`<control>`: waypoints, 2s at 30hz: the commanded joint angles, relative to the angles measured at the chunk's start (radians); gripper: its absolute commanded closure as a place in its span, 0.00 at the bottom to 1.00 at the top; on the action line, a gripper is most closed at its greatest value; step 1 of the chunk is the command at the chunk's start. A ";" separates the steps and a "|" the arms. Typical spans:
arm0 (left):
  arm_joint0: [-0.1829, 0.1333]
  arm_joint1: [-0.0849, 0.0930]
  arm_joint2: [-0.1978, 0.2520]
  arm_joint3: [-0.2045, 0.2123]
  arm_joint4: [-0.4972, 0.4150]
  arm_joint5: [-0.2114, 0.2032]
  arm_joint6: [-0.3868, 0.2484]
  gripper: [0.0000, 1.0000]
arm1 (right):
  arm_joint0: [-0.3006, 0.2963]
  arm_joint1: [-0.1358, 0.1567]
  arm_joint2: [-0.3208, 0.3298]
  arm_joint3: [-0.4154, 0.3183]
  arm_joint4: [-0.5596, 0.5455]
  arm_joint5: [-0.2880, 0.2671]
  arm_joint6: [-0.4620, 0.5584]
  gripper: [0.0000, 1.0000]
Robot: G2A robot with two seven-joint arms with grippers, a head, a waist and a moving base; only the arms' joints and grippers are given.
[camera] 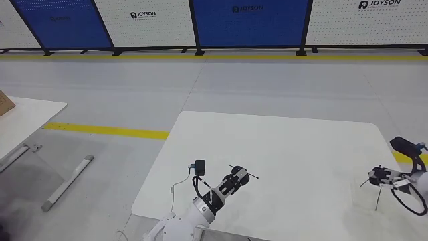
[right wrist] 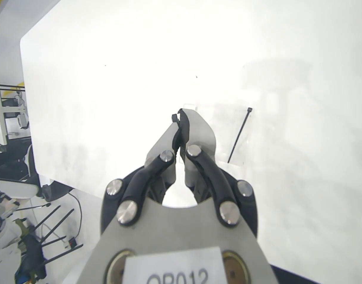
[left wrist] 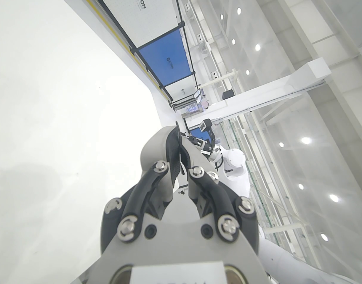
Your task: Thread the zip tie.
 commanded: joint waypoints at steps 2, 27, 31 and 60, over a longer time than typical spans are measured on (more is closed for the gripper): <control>0.000 0.000 0.000 0.000 0.000 0.000 0.000 1.00 | 0.000 0.000 0.000 0.000 0.000 0.000 0.000 1.00; -0.197 -0.004 0.062 0.076 0.209 0.130 -0.139 1.00 | 0.000 0.000 0.000 0.000 0.000 0.000 0.000 1.00; -0.203 -0.002 0.033 0.094 0.159 0.137 -0.157 1.00 | 0.000 0.000 0.000 0.000 0.000 0.000 0.000 1.00; -0.212 -0.003 0.036 0.135 0.141 0.140 -0.159 1.00 | -0.406 -0.031 0.087 -0.362 0.152 -0.051 -0.592 1.00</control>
